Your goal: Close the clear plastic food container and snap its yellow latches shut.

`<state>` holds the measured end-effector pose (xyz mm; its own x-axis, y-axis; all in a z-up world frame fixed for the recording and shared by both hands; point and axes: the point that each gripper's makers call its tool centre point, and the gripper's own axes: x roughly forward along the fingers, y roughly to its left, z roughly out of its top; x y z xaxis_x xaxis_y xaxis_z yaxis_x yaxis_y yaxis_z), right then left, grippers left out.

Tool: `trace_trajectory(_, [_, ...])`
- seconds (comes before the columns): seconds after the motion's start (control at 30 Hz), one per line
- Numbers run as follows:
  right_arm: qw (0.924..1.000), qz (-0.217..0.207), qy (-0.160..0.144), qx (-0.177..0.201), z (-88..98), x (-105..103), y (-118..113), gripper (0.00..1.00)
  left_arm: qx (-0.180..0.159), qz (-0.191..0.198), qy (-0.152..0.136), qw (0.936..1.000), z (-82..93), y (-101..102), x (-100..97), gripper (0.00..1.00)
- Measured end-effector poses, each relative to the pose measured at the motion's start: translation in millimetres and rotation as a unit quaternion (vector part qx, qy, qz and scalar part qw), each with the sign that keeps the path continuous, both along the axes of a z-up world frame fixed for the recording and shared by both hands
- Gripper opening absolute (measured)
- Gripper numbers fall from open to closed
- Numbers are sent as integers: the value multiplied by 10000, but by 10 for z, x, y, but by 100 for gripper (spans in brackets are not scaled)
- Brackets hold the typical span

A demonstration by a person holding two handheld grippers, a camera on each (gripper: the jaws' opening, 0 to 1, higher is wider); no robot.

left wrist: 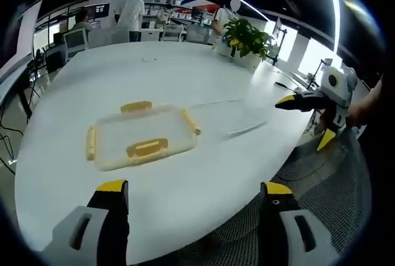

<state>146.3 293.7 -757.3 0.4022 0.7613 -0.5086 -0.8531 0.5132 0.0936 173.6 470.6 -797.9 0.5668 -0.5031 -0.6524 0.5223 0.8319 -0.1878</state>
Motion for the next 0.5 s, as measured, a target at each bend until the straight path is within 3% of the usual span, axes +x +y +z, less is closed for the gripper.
trace_trajectory(0.17, [9996, 247, -12, -131, -11, -83, 48, 81, -33, 35, 13, 10000, -1, 4, 6, 85])
trace_trajectory(0.27, [9985, 446, -234, -226, 22, -114, 63, 76, 65, 44, -124, 9999, 38, 20, 10, 83])
trace_trajectory(0.5, [9989, 443, -83, -133, 32, -118, 87, 80, -19, 20, -66, 10000, 33, 4, 14, 85])
